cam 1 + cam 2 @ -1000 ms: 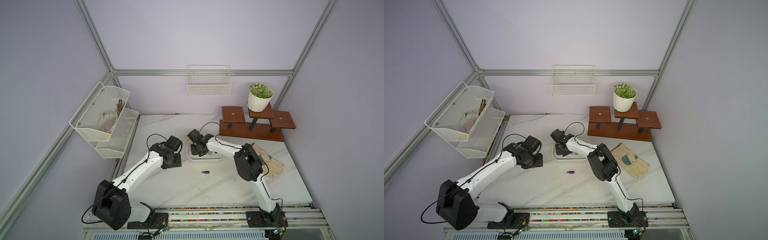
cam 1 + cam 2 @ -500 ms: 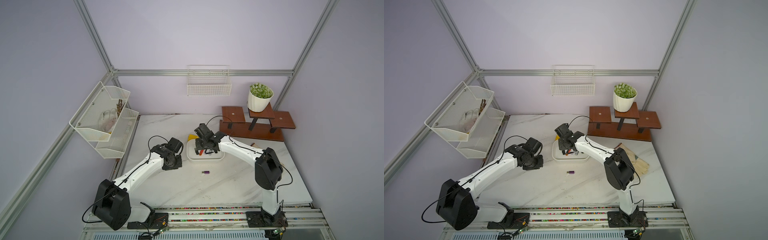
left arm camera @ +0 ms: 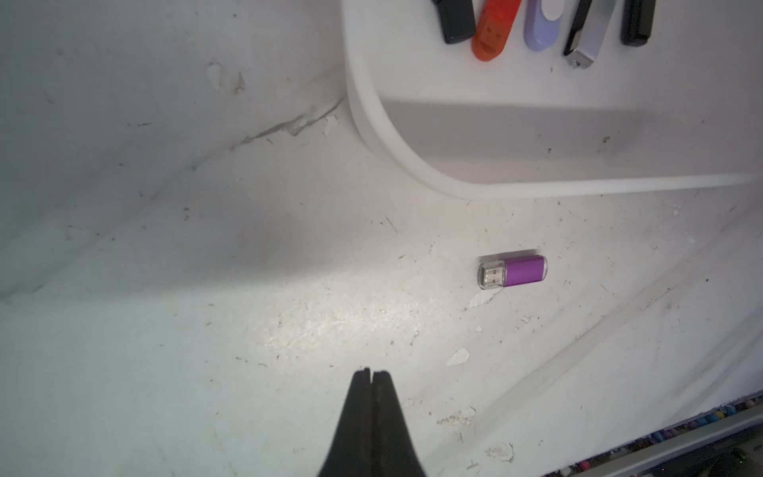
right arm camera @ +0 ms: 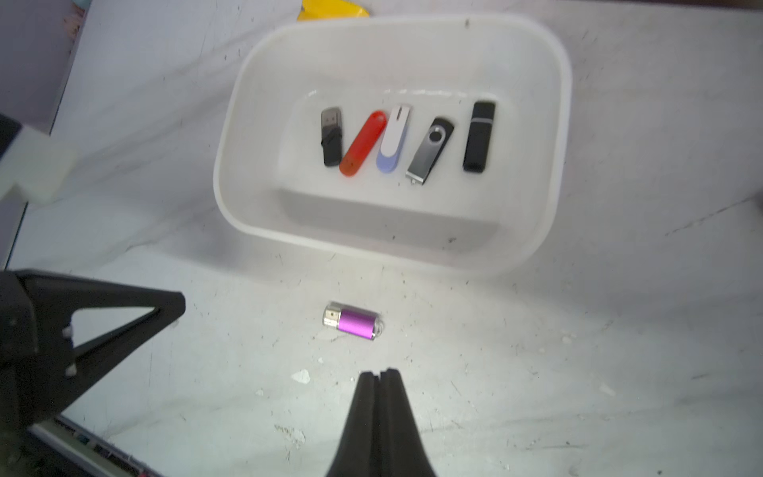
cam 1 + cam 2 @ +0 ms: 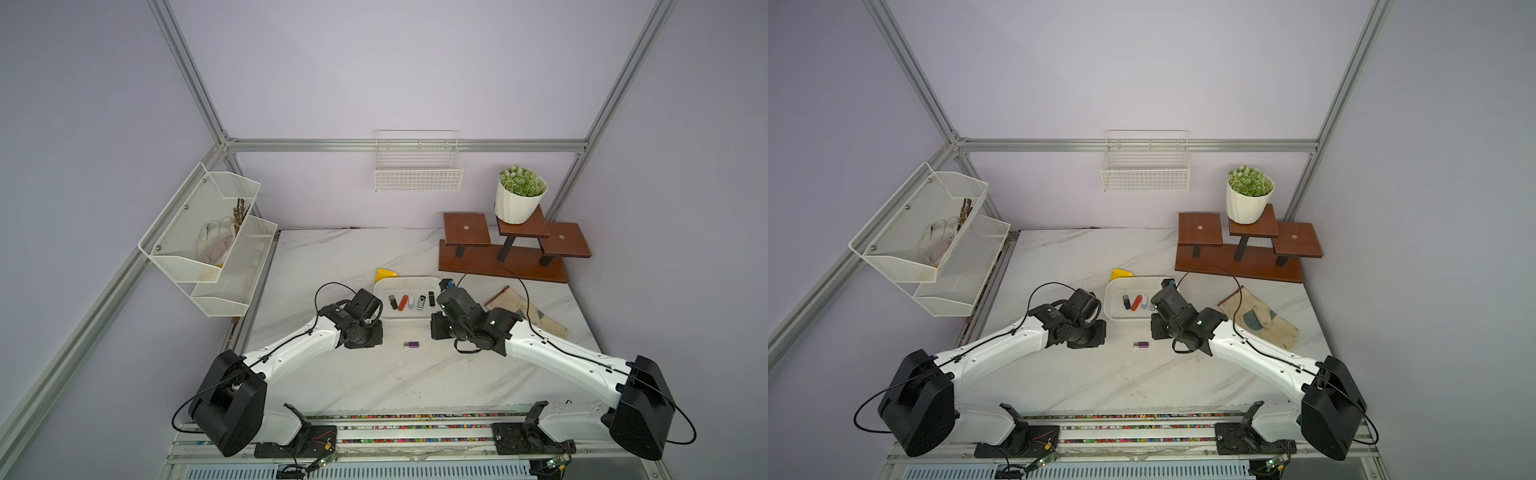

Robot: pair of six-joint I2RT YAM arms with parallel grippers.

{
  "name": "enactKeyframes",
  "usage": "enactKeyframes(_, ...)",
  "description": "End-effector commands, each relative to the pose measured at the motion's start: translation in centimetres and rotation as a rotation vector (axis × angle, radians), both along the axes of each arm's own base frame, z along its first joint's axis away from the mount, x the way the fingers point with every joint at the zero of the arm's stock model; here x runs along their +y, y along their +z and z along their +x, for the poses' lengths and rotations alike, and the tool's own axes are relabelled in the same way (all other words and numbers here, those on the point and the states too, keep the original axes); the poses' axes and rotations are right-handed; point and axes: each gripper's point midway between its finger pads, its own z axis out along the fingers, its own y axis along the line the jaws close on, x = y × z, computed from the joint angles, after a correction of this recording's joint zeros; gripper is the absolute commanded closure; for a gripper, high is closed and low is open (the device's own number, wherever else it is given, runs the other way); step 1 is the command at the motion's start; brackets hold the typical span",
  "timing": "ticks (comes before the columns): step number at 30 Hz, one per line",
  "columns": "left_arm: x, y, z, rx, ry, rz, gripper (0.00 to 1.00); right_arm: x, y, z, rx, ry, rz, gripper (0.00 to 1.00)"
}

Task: Put the usb flash drive into the storage box
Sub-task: Place the USB flash in the storage box, then pick up the USB flash from the center of the board.

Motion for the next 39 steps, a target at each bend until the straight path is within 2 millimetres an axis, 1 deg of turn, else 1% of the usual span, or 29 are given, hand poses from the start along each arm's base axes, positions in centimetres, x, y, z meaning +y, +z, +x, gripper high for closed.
enactKeyframes(1, -3.1, 0.3, 1.9, -0.051, -0.006, -0.096, 1.00, 0.9, -1.4, -1.6, 0.046, 0.021, 0.067, 1.00)
enactKeyframes(4, -4.2, 0.2, 2.5, -0.066, -0.028, -0.083, 1.00, 1.0, -2.8, -2.7, 0.072, 0.034, 0.093, 1.00)
enactKeyframes(8, -5.5, -0.2, 3.1, -0.104, -0.069, -0.053, 1.00, 1.2, -3.7, -2.8, 0.085, 0.026, 0.110, 1.00)
enactKeyframes(13, -6.7, -0.4, 3.0, -0.217, -0.141, -0.006, 1.00, 1.7, -3.5, -2.5, 0.083, 0.028, 0.127, 1.00)
enactKeyframes(17, -7.4, 0.1, 2.4, -0.319, -0.186, 0.010, 1.00, 1.1, -3.6, -2.4, 0.077, 0.010, 0.095, 1.00)
enactKeyframes(21, -7.1, -0.1, 2.2, -0.388, -0.196, 0.080, 1.00, 0.3, -3.5, -2.3, 0.062, -0.020, 0.087, 1.00)
enactKeyframes(25, -6.9, -0.7, 2.3, -0.411, -0.185, 0.088, 1.00, -0.1, -3.4, -2.5, 0.063, -0.028, 0.075, 1.00)
enactKeyframes(31, -8.4, -0.8, 2.6, -0.433, -0.227, 0.054, 1.00, -0.2, -4.2, -3.0, 0.085, -0.023, 0.079, 1.00)
enactKeyframes(39, -9.9, -1.8, 2.9, -0.424, -0.274, 0.041, 1.00, -1.1, -3.5, -2.7, 0.058, -0.060, 0.062, 1.00)
